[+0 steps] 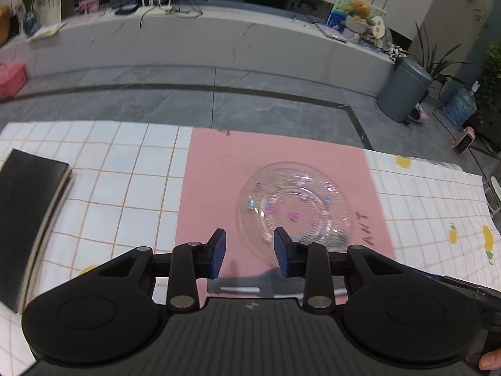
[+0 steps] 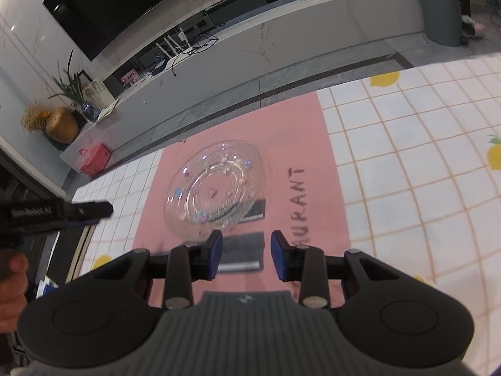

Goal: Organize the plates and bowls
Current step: 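Move both grippers to the clear embossed glass plate on the runner, then close both grippers on the rim of the glass plate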

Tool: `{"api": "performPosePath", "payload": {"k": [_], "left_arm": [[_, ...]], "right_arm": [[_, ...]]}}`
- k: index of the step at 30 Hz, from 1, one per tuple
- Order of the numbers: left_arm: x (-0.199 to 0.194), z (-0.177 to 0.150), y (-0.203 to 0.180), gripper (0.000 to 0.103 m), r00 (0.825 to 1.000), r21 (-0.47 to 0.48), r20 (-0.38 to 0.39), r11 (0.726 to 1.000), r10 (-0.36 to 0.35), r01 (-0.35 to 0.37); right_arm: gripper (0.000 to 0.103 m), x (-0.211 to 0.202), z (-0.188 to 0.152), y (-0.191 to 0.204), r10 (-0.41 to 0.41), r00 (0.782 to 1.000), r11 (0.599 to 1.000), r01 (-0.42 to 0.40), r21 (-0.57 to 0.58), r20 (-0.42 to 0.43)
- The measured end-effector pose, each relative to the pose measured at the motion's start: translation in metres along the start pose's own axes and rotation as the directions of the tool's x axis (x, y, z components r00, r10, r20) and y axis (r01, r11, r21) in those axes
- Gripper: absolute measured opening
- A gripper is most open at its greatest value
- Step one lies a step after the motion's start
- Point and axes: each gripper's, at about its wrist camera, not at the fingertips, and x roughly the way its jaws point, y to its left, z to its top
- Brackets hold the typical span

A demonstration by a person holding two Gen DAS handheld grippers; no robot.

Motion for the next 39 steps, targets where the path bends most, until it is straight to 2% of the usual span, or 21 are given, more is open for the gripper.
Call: {"api": "performPosePath", "payload": {"k": [2, 8, 14, 15, 20, 24, 26, 27, 29, 31, 35, 39], "left_arm": [[0.012, 0.004, 0.006, 0.044, 1.000, -0.019, -0.010, 1.000, -0.005, 0.005], [0.050, 0.012, 0.014, 0.050, 0.999, -0.079, -0.043, 0.997, -0.031, 0.027], [0.076, 0.007, 0.021, 0.052, 0.997, -0.123, -0.071, 0.992, -0.021, 0.012], [0.079, 0.006, 0.023, 0.052, 0.997, -0.135, -0.078, 0.991, -0.019, 0.008], [0.079, 0.006, 0.026, 0.058, 0.999, -0.166, -0.030, 0.986, -0.034, 0.028], [0.082, 0.009, 0.019, 0.057, 1.000, -0.160, -0.017, 0.987, -0.017, 0.014], [0.084, 0.010, 0.012, 0.044, 1.000, -0.139, -0.017, 0.990, 0.007, -0.010], [0.085, 0.010, 0.011, 0.042, 1.000, -0.134, -0.016, 0.991, 0.025, -0.027], [0.085, 0.010, 0.009, 0.030, 0.999, -0.141, -0.017, 0.989, 0.039, -0.041], [0.085, 0.010, 0.009, 0.023, 0.999, -0.173, -0.031, 0.985, 0.016, -0.021], [0.084, 0.008, 0.005, 0.019, 0.999, -0.187, -0.026, 0.981, 0.042, -0.046], [0.081, 0.006, 0.005, 0.015, 0.999, -0.207, -0.036, 0.978, 0.014, -0.021]], "right_arm": [[0.034, 0.012, 0.006, -0.003, 0.003, 1.000, 1.000, -0.004, 0.019, 0.001], [0.034, 0.043, 0.021, -0.014, 0.021, 1.000, 0.998, -0.021, 0.065, -0.010], [0.032, 0.062, 0.023, -0.029, 0.040, 0.999, 0.992, -0.037, 0.120, -0.022], [0.029, 0.063, 0.023, -0.032, 0.051, 0.999, 0.990, -0.049, 0.134, -0.013], [0.028, 0.070, 0.024, -0.036, 0.111, 0.994, 0.975, -0.110, 0.195, 0.004], [0.020, 0.079, 0.021, -0.033, 0.155, 0.988, 0.960, -0.151, 0.235, 0.000], [0.019, 0.081, 0.022, -0.031, 0.159, 0.987, 0.958, -0.155, 0.239, 0.005], [0.019, 0.082, 0.023, -0.032, 0.163, 0.987, 0.956, -0.159, 0.246, 0.005], [0.018, 0.083, 0.024, -0.032, 0.167, 0.986, 0.954, -0.162, 0.252, 0.002], [0.005, 0.084, 0.024, -0.033, 0.153, 0.988, 0.956, -0.145, 0.254, -0.009], [0.004, 0.083, 0.026, -0.039, 0.158, 0.987, 0.942, -0.147, 0.301, -0.014], [0.004, 0.075, 0.026, -0.042, 0.146, 0.989, 0.944, -0.131, 0.304, -0.027]]}}
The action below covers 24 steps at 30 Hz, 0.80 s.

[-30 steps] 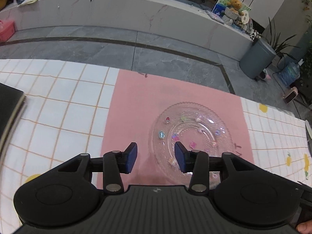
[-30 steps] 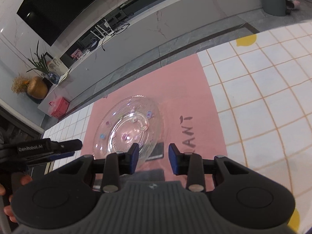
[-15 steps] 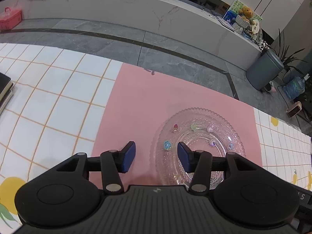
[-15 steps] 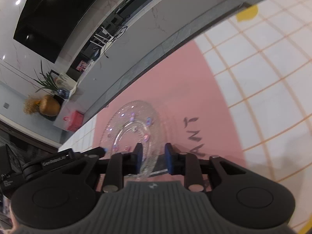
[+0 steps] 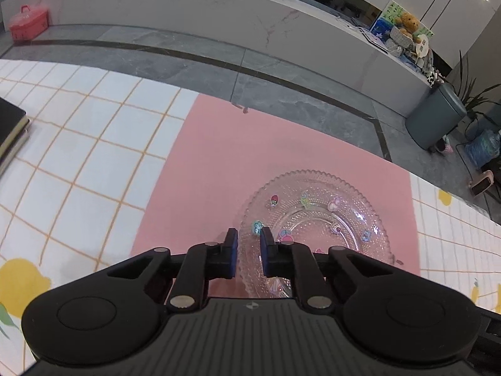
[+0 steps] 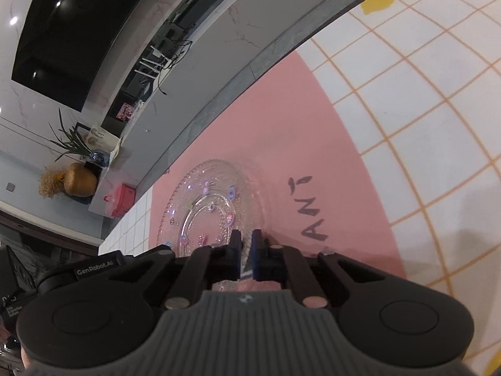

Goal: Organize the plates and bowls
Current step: 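Close both grippers on the rim of the glass plate, then lift the glass plate and carry it over the 'Fruity' plate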

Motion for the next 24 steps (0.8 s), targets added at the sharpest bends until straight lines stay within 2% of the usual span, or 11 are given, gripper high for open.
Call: {"api": "performPosePath", "payload": {"k": [10, 24], "left_arm": [[-0.034, -0.013, -0.015, 0.010, 0.999, 0.009, 0.027, 1.000, -0.016, 0.016], [-0.101, -0.044, -0.041, 0.009, 0.994, 0.017, 0.082, 0.998, -0.069, 0.068]], "right_arm": [[0.005, -0.035, -0.007, 0.000, 0.014, 1.000, 0.999, -0.014, 0.040, -0.002], [0.005, -0.123, -0.038, 0.010, 0.033, 0.997, 0.999, -0.033, 0.004, 0.072]]}}
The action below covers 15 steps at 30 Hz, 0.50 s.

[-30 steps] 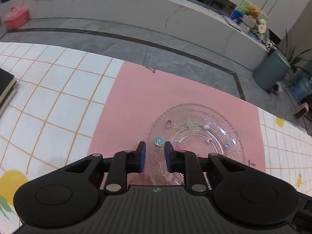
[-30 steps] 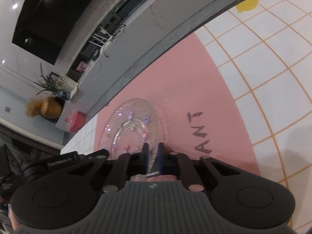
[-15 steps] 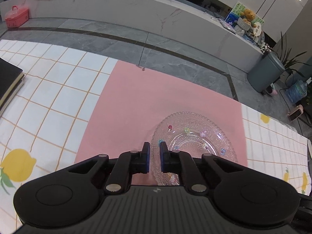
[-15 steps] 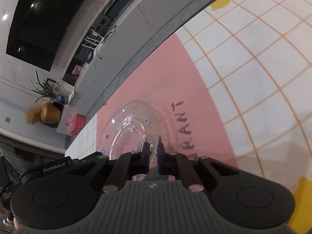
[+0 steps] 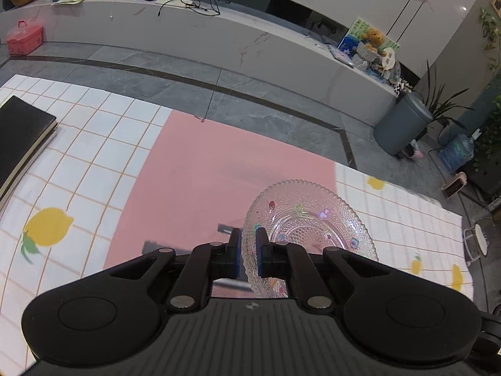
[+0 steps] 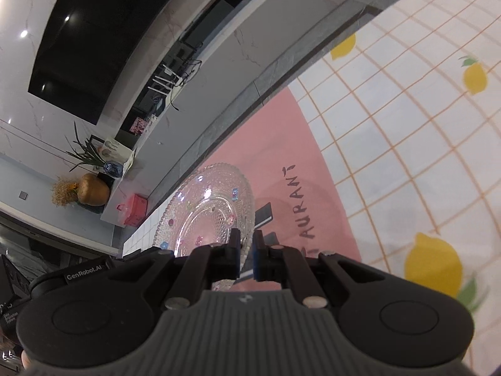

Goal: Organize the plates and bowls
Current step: 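Lift the glass plate and carry it over the 'Fruity' plate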

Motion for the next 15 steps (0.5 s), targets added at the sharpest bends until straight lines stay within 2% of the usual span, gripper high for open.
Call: {"api": "performPosePath", "payload": {"k": [8, 15], "left_arm": [[-0.035, -0.031, -0.008, 0.009, 0.999, -0.022, 0.025, 0.999, -0.040, 0.040], [-0.061, -0.069, -0.012, 0.009, 0.999, -0.021, 0.028, 0.999, -0.043, 0.044]], "right_arm": [[0.005, -0.045, -0.026, -0.009, 0.011, 1.000, 1.000, -0.011, 0.010, 0.021], [0.005, -0.076, -0.058, -0.024, 0.007, 1.000, 1.000, -0.008, 0.021, 0.024]]}}
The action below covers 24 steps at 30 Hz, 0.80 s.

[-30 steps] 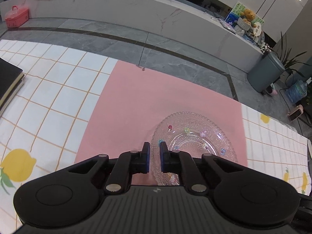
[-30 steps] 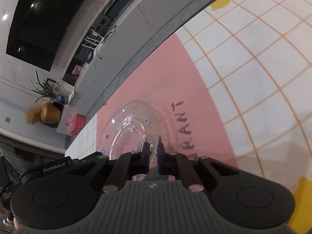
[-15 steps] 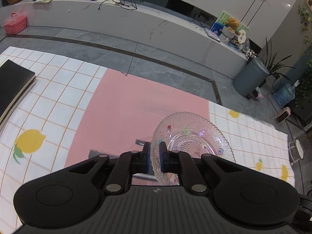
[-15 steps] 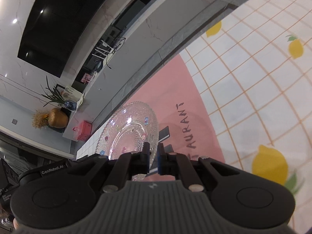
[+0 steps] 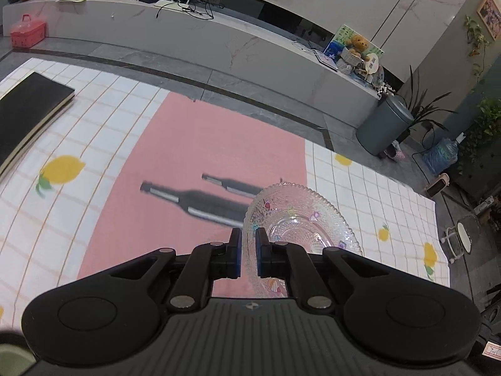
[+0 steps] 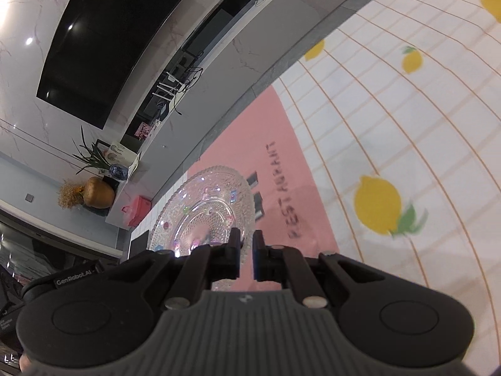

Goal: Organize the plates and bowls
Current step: 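Lift the glass plate and carry it over the 'Fruity' plate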

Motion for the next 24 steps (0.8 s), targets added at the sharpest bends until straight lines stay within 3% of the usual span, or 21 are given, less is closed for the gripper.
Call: {"api": "performPosePath", "payload": {"k": [8, 24], "left_arm": [[-0.031, -0.042, -0.003, 0.009, 0.999, 0.000, 0.034, 1.000, -0.019, 0.019], [-0.050, -0.119, 0.011, 0.009, 0.996, -0.079, -0.020, 0.993, -0.085, 0.083]], "right_arm": [[0.005, -0.030, -0.029, -0.016, 0.009, 1.000, 1.000, -0.009, 0.010, -0.009], [0.005, -0.072, -0.078, -0.056, -0.031, 0.999, 1.000, 0.031, 0.005, -0.041]]}}
